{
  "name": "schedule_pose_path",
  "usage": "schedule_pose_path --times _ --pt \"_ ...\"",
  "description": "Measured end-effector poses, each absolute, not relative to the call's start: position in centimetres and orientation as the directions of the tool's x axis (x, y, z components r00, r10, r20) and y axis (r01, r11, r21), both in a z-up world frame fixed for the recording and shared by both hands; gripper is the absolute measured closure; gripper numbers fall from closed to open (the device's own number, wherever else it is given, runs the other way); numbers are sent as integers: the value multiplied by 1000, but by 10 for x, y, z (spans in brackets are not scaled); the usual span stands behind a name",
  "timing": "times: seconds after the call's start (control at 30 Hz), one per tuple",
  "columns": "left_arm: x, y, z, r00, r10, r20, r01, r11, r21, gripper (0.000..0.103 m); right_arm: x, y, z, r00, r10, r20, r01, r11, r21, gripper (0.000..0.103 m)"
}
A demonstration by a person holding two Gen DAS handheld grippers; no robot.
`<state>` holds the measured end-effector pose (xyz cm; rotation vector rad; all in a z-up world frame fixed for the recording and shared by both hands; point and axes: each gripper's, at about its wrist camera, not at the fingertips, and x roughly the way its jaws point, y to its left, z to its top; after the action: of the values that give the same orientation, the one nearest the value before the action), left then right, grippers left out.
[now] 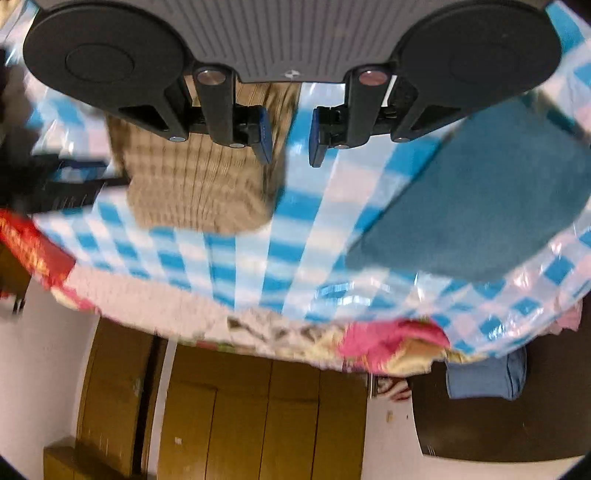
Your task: Fold small clothes
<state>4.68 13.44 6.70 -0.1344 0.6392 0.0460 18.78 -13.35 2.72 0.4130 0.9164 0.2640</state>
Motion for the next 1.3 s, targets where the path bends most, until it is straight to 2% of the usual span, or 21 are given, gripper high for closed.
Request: schedule_pose_path --times 0.1,0.2,0.3,0.33,0.37,0.4,0.47,0.53,0.63,0.83,0.93,1.0,1.17,1.3 --pt "61 117 69 806 -46 -591 -14 995 -96 68 197 -136 10 561 424 -711 -29 868 495 52" --pt "85 101 46 768 -90 -634 34 994 -101 68 207 -131 -1 554 457 -696 -39 849 526 52" --pt "105 100 15 706 -33 -707 -16 998 -63 68 219 -127 -13 527 479 -703 -28 836 548 50" --pt "107 103 8 693 -22 -721 -32 998 -60 66 223 -126 -17 518 481 -707 -19 833 552 50" --pt "107 107 1 679 -25 -733 -38 997 -69 59 226 -128 -21 515 483 -708 -11 830 558 51" --pt "107 111 -5 669 -36 -742 -40 996 -85 55 228 -129 -23 510 487 -709 -4 826 564 53" --pt "105 114 -12 652 -49 -756 -59 992 -115 55 232 -130 -24 509 480 -714 -12 834 552 69" --pt "103 109 -14 643 -51 -764 -73 989 -128 55 236 -129 -24 501 478 -722 -31 843 537 74" --pt "99 90 -16 640 -39 -767 -49 995 -91 56 243 -131 -22 490 473 -733 -54 855 516 78" --pt "86 56 -15 621 -127 -773 11 988 -153 59 252 -137 -15 497 406 -767 -77 901 427 79" --pt "79 53 -13 620 -139 -772 28 987 -156 59 257 -145 -10 493 392 -777 -70 908 413 78" --pt "74 61 -7 620 -144 -771 19 985 -169 58 246 -151 -2 514 370 -774 -73 918 390 72" --pt "59 70 24 702 -82 -708 16 995 -99 59 196 -159 21 610 304 -731 -116 948 297 71" --pt "72 55 33 741 -66 -668 47 998 -46 59 154 -150 30 622 354 -698 -206 935 290 71"
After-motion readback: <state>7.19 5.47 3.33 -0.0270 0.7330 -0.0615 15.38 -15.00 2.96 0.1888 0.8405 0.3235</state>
